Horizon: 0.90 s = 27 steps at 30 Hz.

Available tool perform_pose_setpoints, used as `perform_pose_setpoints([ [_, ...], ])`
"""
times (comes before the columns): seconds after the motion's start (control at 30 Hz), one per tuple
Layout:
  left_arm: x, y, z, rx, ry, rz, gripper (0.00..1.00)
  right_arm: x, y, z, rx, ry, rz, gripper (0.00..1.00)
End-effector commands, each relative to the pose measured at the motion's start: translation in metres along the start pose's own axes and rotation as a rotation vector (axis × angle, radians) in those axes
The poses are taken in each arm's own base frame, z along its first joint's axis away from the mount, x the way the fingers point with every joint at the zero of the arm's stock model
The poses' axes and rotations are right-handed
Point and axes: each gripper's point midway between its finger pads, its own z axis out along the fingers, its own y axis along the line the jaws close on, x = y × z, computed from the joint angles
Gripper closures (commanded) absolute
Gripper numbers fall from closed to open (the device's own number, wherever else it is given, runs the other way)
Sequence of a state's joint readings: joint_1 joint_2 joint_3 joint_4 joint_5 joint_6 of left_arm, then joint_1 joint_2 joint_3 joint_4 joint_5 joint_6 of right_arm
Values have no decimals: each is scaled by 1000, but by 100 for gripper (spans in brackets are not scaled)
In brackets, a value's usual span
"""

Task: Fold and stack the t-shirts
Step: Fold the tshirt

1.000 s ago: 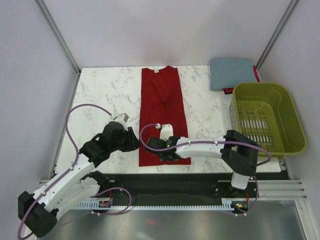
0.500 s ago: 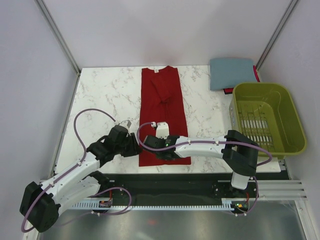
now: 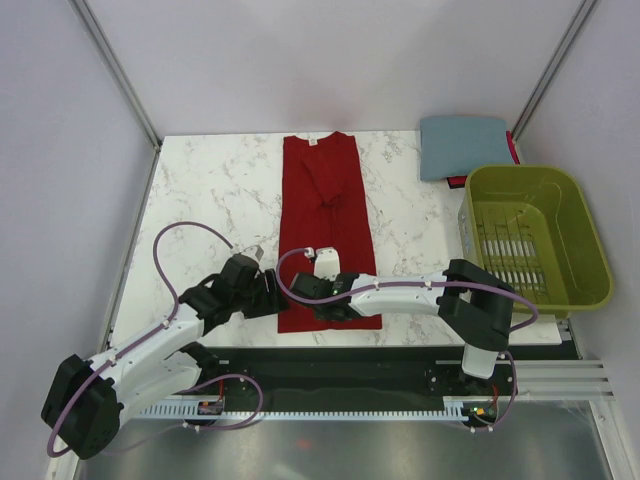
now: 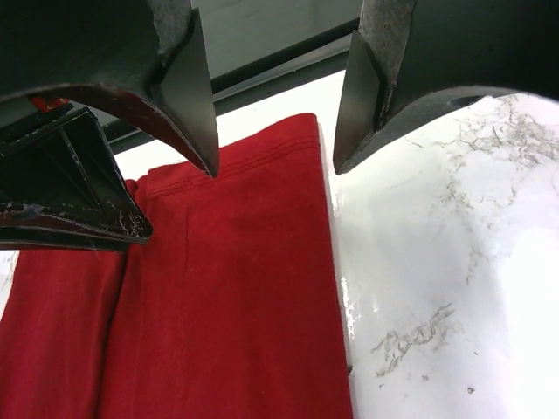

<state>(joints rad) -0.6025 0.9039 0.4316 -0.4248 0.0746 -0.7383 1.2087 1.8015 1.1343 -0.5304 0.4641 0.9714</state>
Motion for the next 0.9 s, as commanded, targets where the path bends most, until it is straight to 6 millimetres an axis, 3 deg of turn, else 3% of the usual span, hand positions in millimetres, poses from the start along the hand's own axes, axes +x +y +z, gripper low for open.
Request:
perform_pose_setpoints([
  [0.0,-9,-1,-1,-11,-40,9,37,3,0,6,0,0,7,74],
  [0.13,-4,5,3,-29,-20,-4,37,6,-1,8,-3,8,-3,87],
  [0.33,0,10,9,-47,-13,-18,42,6,-2,8,-4,4,2,100],
  [0.5,16,17,16,-57,44,-34,47,11,-5,9,-2,16,23,100],
  [0.67,20,14,14,-36,54,-37,59,11,-4,6,-13,17,28,100],
  [0.87,23,13,14,-30,67,-47,62,-15,9,-23,-103,-18,49,82],
])
